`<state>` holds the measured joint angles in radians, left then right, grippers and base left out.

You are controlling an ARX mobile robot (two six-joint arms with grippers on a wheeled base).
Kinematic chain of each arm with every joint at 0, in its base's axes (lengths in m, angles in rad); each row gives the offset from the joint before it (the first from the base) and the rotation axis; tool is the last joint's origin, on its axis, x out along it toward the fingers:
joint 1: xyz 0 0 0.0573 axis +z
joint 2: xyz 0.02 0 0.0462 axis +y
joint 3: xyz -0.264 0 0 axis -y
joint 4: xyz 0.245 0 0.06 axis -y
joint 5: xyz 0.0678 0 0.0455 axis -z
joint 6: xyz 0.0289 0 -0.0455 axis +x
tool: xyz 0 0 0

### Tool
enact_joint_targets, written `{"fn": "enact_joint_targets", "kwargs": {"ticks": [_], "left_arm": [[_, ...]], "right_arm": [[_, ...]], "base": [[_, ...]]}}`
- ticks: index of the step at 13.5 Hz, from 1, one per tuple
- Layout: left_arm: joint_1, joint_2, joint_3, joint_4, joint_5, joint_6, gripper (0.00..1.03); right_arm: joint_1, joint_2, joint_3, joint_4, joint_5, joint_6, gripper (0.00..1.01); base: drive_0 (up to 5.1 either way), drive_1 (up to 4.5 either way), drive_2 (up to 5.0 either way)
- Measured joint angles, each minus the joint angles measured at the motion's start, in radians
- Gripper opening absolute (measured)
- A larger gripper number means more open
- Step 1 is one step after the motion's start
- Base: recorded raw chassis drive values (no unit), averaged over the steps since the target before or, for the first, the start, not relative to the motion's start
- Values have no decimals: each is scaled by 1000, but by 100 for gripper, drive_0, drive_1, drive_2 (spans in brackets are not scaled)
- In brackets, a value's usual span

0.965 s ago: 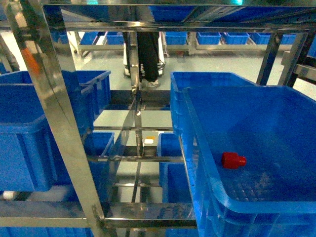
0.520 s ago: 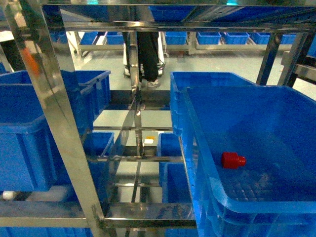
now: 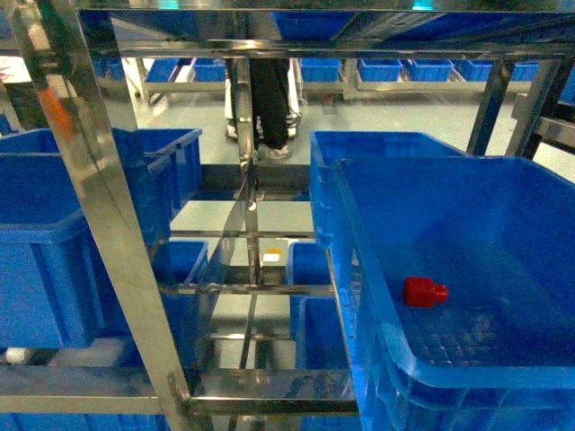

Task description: Pick red block from blue box to shelf

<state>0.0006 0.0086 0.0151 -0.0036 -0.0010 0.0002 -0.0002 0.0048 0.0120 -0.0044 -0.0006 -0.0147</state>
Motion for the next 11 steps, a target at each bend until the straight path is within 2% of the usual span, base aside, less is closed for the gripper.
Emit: {"fn": "enact_joint_targets", "kwargs": {"ticks": [1, 2, 4, 8, 9, 11], "left_arm": [[0, 0, 0, 0, 0, 0, 98], [0, 0, 0, 0, 0, 0, 98], [0, 0, 0, 0, 0, 0, 98], [0, 0, 0, 0, 0, 0, 98], [0, 0, 0, 0, 0, 0, 98], [0, 0, 0, 0, 0, 0, 98]], "right_arm": [[0, 0, 0, 0, 0, 0, 2], [0, 0, 0, 0, 0, 0, 23], [0, 0, 0, 0, 0, 0, 43], [0, 0, 0, 0, 0, 0, 96], [0, 0, 0, 0, 0, 1, 99], [0, 0, 0, 0, 0, 1, 98]], "base": [[0, 0, 0], [0, 0, 0], [0, 0, 0], [0, 0, 0], [0, 0, 0], [0, 0, 0]]}}
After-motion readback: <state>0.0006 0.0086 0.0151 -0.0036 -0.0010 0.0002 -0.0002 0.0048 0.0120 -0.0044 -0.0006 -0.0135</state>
